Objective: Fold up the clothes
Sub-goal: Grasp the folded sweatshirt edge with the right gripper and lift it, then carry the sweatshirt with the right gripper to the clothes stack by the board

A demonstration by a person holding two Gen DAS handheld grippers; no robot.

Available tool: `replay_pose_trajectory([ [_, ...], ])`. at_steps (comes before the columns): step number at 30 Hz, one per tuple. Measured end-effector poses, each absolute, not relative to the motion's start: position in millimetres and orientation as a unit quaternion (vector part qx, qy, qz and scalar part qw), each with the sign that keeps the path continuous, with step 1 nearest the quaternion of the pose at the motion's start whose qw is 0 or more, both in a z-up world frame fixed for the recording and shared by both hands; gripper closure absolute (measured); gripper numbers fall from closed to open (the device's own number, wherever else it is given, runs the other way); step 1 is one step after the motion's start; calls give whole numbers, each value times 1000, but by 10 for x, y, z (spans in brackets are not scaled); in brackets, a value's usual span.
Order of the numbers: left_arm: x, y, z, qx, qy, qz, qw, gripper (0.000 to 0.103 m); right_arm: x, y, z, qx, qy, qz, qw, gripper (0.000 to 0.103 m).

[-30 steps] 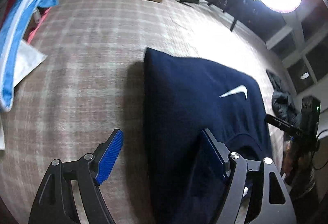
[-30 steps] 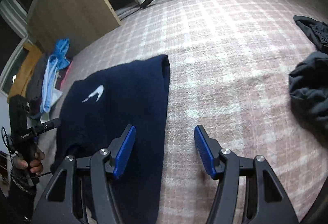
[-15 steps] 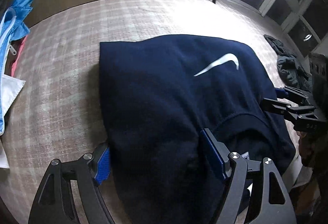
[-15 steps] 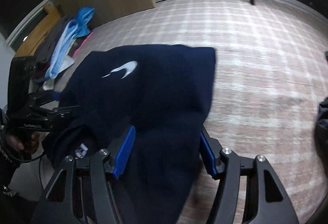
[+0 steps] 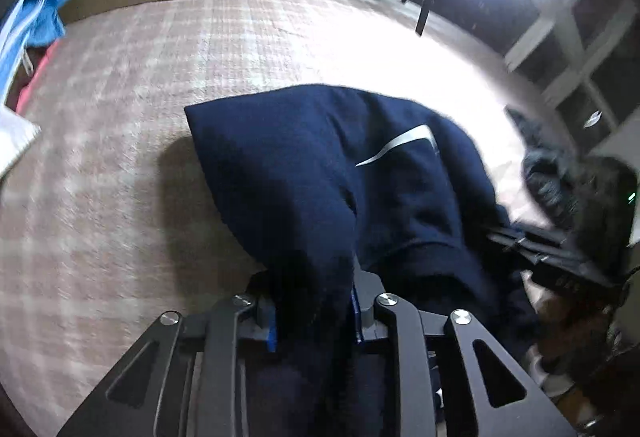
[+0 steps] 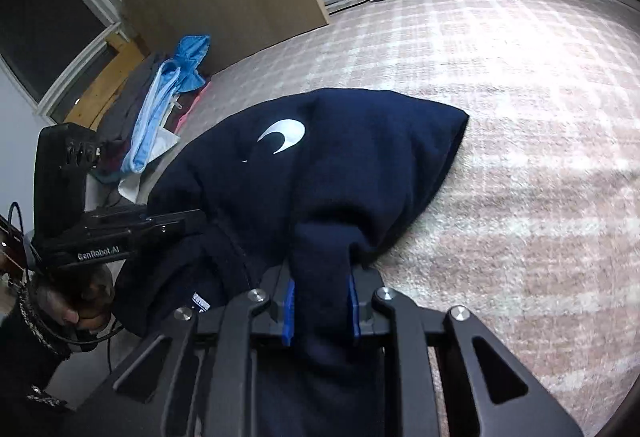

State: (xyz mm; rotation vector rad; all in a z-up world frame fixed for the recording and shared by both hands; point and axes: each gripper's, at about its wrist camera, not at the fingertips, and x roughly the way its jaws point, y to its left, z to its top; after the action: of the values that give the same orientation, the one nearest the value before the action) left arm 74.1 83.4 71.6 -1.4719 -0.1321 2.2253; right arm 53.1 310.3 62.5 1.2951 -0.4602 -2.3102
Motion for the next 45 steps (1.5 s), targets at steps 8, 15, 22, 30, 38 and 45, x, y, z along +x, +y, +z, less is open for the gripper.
replay_pose_trajectory([
  [8, 906, 860, 1159, -493, -44, 832, 249, 82, 561, 2998, 1081, 425, -195, -841, 274, 87],
  [15, 1029, 369, 1809, -429, -29, 868, 248, 82, 700, 2692, 1685, 370, -169, -862, 302, 87],
  [22, 1091, -603, 2353, -371, 0, 900, 230, 82, 652, 1894, 2297, 312, -123, -878, 341, 87],
  [30, 763, -2112, 2735, -332, 35, 925, 181, 82, 158, 460, 2681, 279, -93, -884, 362, 87],
  [38, 141, -3003, 2617, -344, 41, 925, 156, 82, -434, -626, 2653, 290, -81, -883, 360, 87],
  [45, -412, -3380, 2402, -360, 50, 919, 154, 82, -803, -967, 2539, 312, -78, -881, 347, 87],
])
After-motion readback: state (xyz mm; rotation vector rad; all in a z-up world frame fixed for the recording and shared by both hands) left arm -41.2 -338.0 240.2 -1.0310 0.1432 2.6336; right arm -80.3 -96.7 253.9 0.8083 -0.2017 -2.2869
